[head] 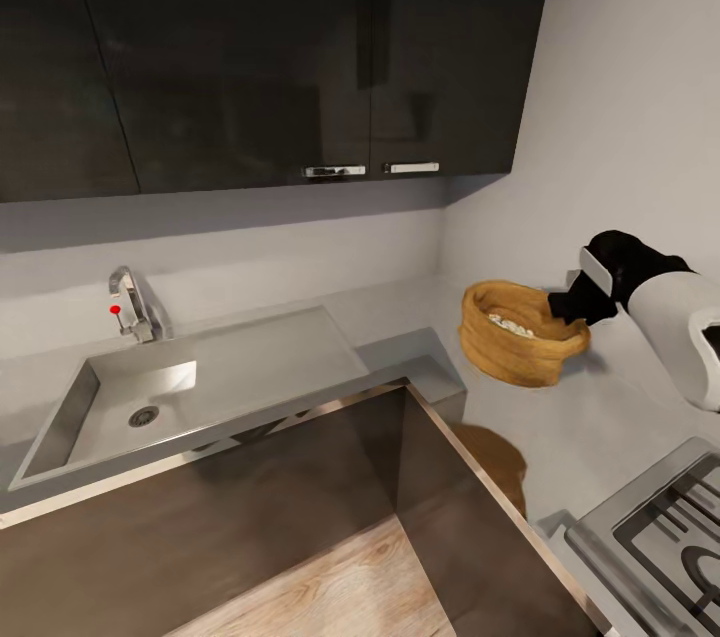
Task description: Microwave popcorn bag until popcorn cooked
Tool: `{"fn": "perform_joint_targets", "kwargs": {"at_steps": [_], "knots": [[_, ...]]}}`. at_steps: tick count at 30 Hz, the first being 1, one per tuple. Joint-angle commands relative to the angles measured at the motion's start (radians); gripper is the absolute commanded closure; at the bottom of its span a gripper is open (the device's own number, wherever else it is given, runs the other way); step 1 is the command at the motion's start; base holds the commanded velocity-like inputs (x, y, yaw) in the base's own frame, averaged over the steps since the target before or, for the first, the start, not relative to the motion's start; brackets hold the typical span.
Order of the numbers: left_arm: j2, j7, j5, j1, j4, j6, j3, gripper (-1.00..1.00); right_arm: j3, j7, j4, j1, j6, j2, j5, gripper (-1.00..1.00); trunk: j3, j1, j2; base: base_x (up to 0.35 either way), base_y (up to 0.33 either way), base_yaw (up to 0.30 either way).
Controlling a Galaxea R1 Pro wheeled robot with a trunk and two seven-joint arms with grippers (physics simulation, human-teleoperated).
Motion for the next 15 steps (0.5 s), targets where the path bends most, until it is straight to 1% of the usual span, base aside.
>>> {"fn": "perform_joint_targets", "kwargs": {"at_steps": [1,6,11,13,14,15], "knots": [[0.0,-0.005,0.005,-0.001,0.001,-0.002,0.006,-1.0,0.008,0.009,0.0,-0.004,0.004,-0.001,-0.001,1.0,-0.002,0.001,-0.002,0.0,0.0,0.0],[0.005,-0.006,0.005,-0.001,0.001,-0.002,0.007,-1.0,0.008,0.009,0.001,-0.006,0.004,-0.001,-0.001,1.0,-0.002,0.001,-0.002,0.0,0.0,0.0],[0.008,-0.006,0.005,-0.001,0.001,-0.001,0.008,-1.0,0.01,0.007,0.001,-0.003,0.004,-0.002,-0.004,1.0,-0.002,0.001,-0.002,-0.307,0.146,0.0],[0.008,-0.006,0.004,-0.001,0.001,-0.001,0.008,-1.0,0.009,0.005,0.002,-0.002,0.004,-0.002,-0.005,1.0,-0.002,0.001,-0.002,-0.229,0.173,0.0],[0.008,-0.006,0.003,-0.001,0.001,-0.002,0.007,-1.0,0.005,0.003,0.004,-0.002,0.004,-0.002,-0.005,1.0,-0.002,0.001,-0.002,-0.094,0.079,0.0],[0.007,-0.006,0.003,-0.001,0.001,-0.001,0.007,-1.0,-0.01,0.0,0.012,-0.002,0.004,-0.002,-0.005,1.0,-0.002,0.001,-0.002,-0.048,0.041,0.0]]}}
